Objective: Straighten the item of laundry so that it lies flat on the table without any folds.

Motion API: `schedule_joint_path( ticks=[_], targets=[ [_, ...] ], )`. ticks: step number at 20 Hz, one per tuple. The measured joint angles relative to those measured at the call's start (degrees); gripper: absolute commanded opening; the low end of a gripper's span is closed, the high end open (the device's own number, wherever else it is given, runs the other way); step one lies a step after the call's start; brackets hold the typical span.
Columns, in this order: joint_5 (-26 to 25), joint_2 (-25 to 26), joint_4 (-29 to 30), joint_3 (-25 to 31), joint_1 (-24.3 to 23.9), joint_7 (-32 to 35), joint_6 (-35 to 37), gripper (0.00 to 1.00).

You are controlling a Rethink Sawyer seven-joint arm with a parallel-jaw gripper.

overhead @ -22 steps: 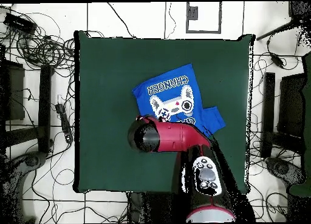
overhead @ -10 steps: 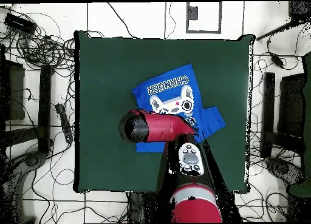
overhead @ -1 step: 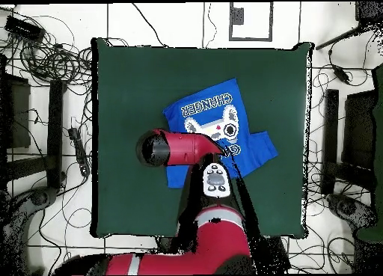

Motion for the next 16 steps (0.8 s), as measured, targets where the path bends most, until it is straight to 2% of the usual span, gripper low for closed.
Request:
schedule_joint_path(
  ticks=[7,16],
  targets=[
    [0.7,2.8,-2.1,-0.1,0.4,0.0,0.0,1.00],
    [1.9,3.2,-2.8,-0.2,0.4,0.0,0.0,1.00]
  ],
)
